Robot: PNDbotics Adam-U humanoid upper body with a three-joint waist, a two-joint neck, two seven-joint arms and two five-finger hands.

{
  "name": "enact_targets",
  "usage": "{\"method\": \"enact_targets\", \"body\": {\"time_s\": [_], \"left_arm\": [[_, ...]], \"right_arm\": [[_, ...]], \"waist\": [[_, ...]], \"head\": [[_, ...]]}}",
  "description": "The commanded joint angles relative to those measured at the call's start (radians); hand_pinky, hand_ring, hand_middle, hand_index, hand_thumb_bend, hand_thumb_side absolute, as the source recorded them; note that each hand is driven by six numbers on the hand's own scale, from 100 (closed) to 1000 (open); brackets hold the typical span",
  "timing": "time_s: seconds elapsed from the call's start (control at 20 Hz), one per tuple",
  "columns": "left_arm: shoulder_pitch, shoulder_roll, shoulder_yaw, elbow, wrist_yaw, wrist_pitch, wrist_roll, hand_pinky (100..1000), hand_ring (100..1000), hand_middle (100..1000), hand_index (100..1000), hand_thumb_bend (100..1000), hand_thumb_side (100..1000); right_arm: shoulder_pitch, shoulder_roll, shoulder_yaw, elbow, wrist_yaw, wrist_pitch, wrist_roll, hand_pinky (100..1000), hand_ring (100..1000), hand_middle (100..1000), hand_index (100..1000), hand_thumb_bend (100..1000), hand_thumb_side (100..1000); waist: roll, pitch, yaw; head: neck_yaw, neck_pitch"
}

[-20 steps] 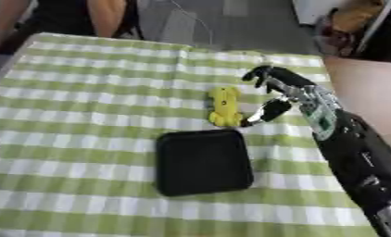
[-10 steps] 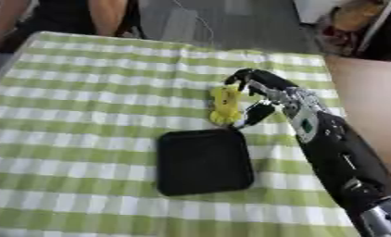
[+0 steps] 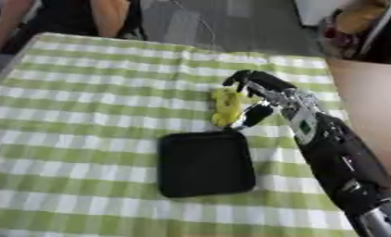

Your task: Pick up objects on the table and place them in the box.

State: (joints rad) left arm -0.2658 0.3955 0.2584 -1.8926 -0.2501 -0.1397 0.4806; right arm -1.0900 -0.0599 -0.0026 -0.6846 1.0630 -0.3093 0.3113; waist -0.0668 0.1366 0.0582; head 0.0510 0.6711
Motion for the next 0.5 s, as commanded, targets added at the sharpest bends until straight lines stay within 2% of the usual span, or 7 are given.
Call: {"method": "enact_targets", "body": {"time_s": [0.05,0.5], "left_arm": [[-0.016,0.013,-0.002,-0.012,0.006,-0.003,-0.009,499,578,751,876,343,833],[-0.040,0.006,-0.015,-0.017,0.013,-0.007,-0.022,500,580,752,876,342,833]], "right_arm": [[-0.042,-0.014,-0.003,-0.023,0.008,0.003,-0.003,592,733,813,863,888,387],[-0.055,-0.032,-0.024,-0.020,0.034,0.021,-0.029,584,726,807,858,890,390]], "waist": [[0.003,-0.009,0.005],[0.004,0.008,0.031]], "head": [[-0.014,-0.023],[-0.030,-0.049]]}}
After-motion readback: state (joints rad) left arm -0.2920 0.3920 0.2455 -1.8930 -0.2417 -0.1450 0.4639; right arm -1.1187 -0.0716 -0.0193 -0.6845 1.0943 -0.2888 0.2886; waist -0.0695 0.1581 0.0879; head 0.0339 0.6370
